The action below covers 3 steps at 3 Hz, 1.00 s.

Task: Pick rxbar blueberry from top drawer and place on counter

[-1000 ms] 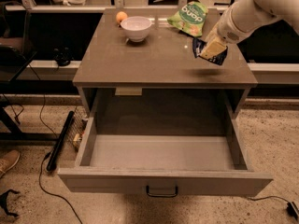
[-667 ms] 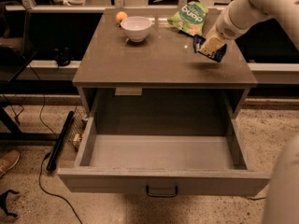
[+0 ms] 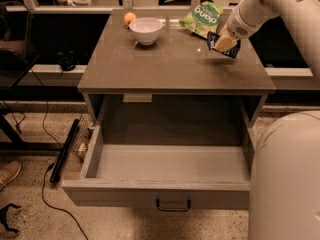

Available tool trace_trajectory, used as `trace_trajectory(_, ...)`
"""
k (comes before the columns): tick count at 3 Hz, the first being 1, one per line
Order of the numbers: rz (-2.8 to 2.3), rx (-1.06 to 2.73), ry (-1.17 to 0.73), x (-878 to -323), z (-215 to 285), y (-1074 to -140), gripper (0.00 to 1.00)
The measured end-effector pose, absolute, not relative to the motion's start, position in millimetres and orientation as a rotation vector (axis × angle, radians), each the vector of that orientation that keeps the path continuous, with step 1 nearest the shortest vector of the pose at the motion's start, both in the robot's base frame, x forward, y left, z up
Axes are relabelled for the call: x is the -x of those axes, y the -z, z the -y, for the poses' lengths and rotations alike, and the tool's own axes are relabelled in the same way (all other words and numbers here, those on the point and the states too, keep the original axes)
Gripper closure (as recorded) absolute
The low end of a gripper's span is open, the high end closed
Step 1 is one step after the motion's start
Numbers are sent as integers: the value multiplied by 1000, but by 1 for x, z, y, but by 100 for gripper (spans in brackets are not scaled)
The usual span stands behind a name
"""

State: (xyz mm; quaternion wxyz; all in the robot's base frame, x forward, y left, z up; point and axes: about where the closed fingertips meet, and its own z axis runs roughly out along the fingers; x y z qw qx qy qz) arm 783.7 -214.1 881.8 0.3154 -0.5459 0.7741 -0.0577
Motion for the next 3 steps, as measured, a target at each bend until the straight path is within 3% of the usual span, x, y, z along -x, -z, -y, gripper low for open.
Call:
trace_trajectory(1,-2039,1434,148,-785,217,-884,5)
trace_trajectory(3,-2098,1185,206,-751,294,-917,0)
